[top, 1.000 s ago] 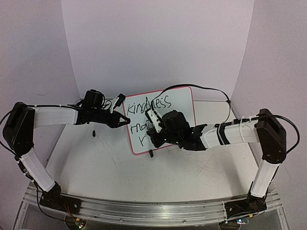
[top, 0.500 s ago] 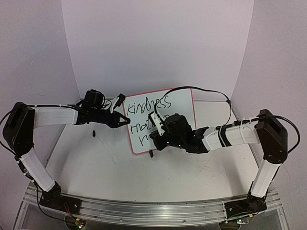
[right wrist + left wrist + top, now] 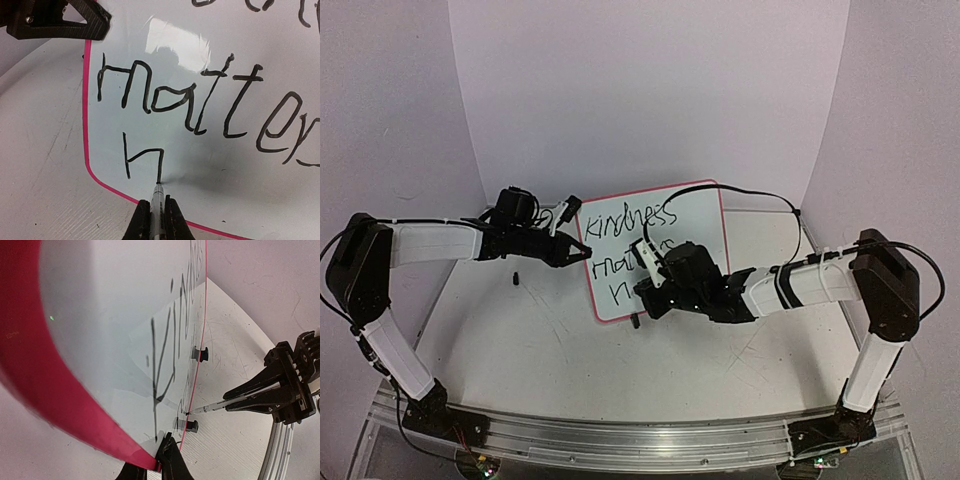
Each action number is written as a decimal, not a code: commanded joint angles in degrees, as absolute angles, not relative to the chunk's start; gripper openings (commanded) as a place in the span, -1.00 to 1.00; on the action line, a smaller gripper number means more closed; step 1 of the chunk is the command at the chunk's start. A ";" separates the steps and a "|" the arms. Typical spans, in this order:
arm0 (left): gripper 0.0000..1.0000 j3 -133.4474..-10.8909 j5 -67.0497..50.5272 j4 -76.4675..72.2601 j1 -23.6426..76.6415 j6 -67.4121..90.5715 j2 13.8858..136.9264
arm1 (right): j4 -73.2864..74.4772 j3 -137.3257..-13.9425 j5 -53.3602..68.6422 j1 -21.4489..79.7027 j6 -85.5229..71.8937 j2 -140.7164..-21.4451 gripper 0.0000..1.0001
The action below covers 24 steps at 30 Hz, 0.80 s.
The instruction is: Write a sentence on the whiteboard
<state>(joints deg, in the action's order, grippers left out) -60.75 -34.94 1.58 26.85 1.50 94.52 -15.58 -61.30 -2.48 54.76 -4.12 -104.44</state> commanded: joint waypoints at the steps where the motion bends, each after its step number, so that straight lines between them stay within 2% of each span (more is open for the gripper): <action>1: -1.00 -61.44 -21.01 3.25 26.09 -3.96 96.39 | -16.53 -62.76 -3.96 54.18 -4.85 -104.36 -1.00; 24: -1.00 -61.35 -20.83 3.34 26.06 -4.14 96.48 | -18.19 -64.47 -10.50 53.13 -5.45 -103.05 -1.00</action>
